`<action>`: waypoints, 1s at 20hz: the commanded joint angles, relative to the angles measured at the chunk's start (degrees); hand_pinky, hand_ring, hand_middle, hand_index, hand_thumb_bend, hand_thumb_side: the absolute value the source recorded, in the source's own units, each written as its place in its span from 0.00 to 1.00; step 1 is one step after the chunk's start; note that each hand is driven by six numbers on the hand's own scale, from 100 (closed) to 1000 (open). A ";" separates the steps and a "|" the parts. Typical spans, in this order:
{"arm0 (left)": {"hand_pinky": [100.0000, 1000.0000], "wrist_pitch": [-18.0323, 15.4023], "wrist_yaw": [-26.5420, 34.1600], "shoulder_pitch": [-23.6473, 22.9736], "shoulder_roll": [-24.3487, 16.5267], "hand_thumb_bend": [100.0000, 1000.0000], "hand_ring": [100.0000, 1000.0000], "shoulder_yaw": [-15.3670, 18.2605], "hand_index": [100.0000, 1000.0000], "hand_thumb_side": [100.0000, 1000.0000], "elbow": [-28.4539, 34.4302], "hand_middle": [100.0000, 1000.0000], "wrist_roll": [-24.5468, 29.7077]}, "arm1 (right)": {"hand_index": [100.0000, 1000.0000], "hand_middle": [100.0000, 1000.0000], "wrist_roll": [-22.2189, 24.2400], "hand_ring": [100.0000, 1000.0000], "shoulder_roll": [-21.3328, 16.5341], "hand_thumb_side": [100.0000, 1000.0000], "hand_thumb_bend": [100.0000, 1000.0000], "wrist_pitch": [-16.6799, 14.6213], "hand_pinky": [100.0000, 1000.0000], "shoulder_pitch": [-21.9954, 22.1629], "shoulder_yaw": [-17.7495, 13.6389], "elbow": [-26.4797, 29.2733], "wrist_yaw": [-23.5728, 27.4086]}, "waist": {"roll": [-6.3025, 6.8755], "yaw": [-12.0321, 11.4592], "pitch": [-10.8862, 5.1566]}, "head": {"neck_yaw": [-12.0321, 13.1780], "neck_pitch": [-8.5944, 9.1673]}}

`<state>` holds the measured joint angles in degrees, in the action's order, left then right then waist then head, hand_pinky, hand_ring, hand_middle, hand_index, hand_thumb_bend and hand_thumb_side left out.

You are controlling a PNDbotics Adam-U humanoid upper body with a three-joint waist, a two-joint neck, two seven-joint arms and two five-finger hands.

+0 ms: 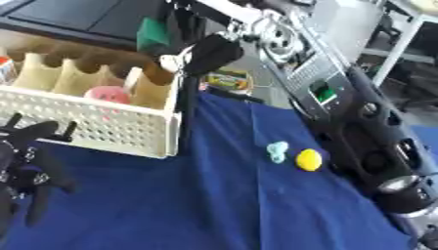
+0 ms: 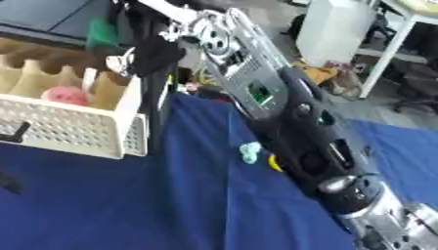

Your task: Pick up objects from table and place into drawer.

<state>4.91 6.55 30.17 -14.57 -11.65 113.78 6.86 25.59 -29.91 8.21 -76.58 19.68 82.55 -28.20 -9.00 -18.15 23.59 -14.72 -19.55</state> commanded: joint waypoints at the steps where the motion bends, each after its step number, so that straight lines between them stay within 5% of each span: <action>1: 0.50 -0.03 -0.07 0.55 -0.11 0.00 0.09 -0.03 0.88 0.98 0.82 0.38 0.21 | 0.59 0.35 1.27 0.54 -0.49 0.32 0.00 -0.73 0.53 -0.93 -0.53 0.58 -0.32 | 0.54 -0.03 -1.17 | -0.05 0.38; 10: 0.49 0.34 -0.24 0.31 0.09 0.00 0.09 -0.17 0.88 0.98 0.82 0.37 0.34 | 0.76 0.45 3.17 0.58 -0.36 0.46 0.03 -1.58 0.57 -0.99 -0.84 0.91 -0.85 | 0.60 0.03 -1.10 | -0.11 0.42; 20: 0.49 0.61 -0.22 0.20 0.21 0.00 0.09 -0.34 0.88 0.98 0.82 0.37 0.56 | 0.79 0.47 3.52 0.60 -0.29 0.47 0.04 -1.78 0.59 -1.04 -0.82 0.88 -1.33 | 0.45 0.01 -1.16 | -0.19 0.34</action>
<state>5.47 6.49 29.98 -14.48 -11.87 113.78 7.38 28.88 -29.52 6.52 -76.58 19.62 82.60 -29.18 -8.99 -18.09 23.69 -14.77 -19.55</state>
